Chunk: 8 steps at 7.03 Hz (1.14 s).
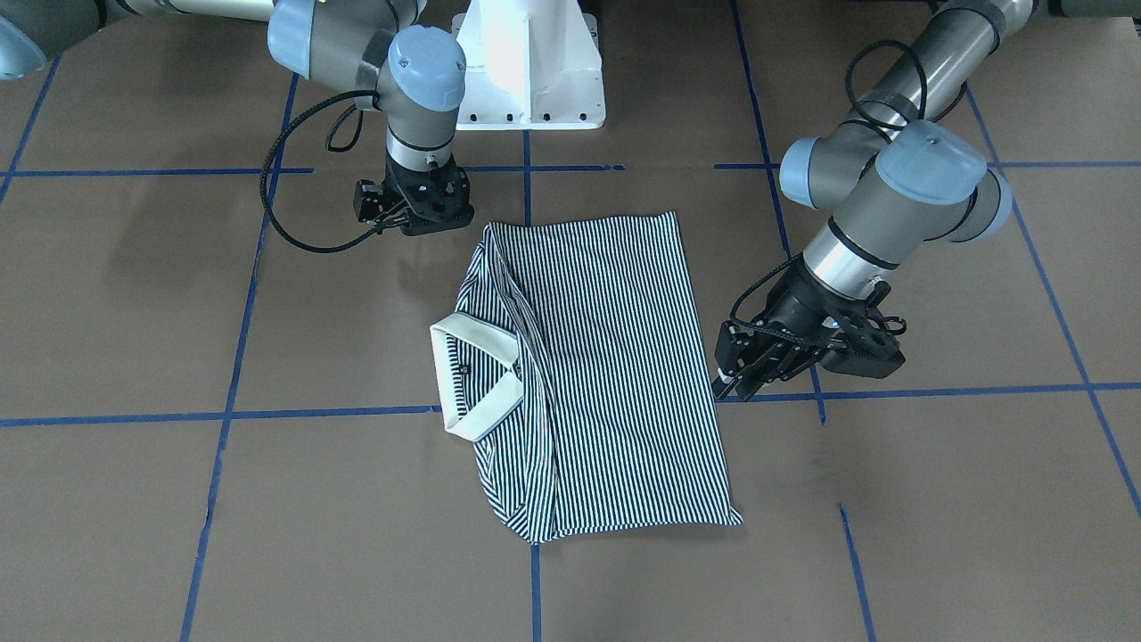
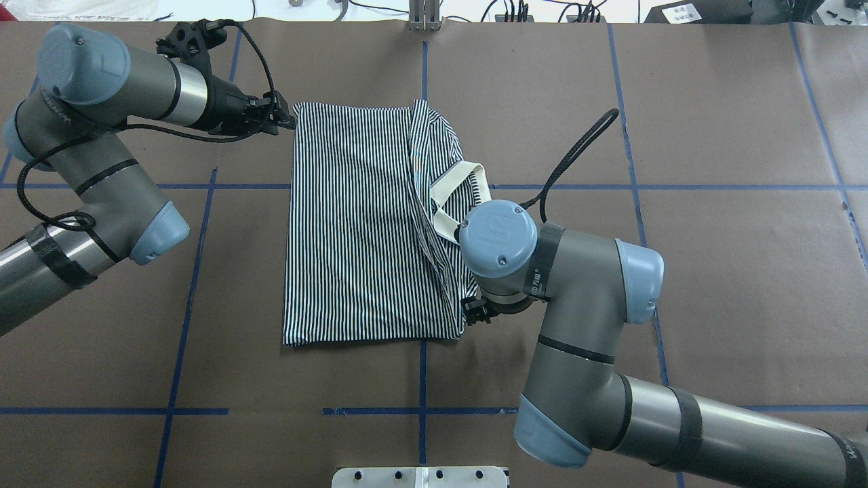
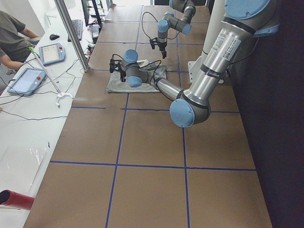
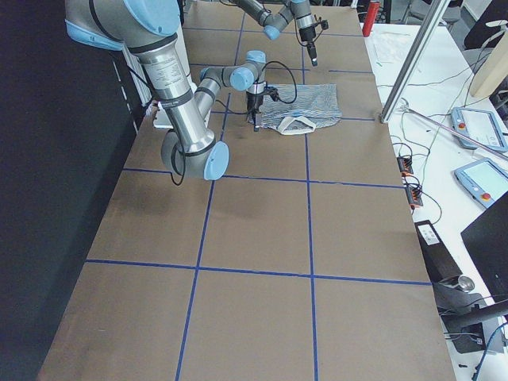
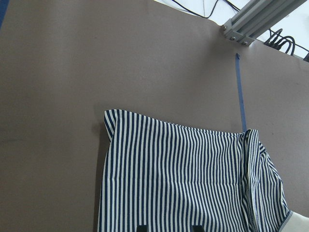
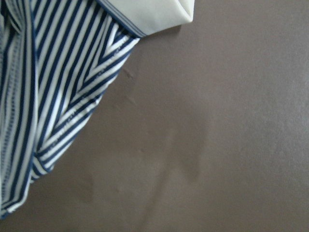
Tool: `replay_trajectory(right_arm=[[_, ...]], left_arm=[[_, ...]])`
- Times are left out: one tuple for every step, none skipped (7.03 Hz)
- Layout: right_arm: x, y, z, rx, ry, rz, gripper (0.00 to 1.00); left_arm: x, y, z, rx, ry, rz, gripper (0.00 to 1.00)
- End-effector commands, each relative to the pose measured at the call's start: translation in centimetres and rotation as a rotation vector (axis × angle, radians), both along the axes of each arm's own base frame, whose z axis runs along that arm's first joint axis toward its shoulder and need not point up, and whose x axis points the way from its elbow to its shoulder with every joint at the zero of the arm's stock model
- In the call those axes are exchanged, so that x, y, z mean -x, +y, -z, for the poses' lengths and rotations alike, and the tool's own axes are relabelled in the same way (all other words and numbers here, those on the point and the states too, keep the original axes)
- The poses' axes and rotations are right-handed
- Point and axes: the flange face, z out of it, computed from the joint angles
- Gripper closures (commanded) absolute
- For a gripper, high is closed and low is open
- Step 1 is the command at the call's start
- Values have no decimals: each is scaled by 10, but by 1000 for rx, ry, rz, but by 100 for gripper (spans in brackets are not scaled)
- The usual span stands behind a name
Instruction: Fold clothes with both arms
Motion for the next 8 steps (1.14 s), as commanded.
replay_trajectory(right_arm=[[52, -45, 41, 1, -81, -83, 0], [68, -53, 49, 8, -88, -97, 0], [79, -60, 56, 16, -78, -104, 0], [87, -66, 47, 25, -50, -106, 0], [86, -74, 38, 28, -31, -111, 0], [85, -81, 31, 29, -17, -113, 0], [87, -85, 23, 35, 0, -114, 0], [79, -97, 18, 16, 9, -95, 0]], left_arm=[[1, 1, 1, 0, 0, 0, 58], [1, 5, -16, 19, -16, -3, 58], [0, 5, -17, 19, -16, -5, 58], [1, 5, -17, 19, -16, -3, 58], [2, 5, -17, 19, -16, -3, 58], [2, 5, -17, 19, -16, -4, 58], [3, 7, -15, 15, -12, -4, 58], [4, 9, -20, 20, -18, -6, 58]])
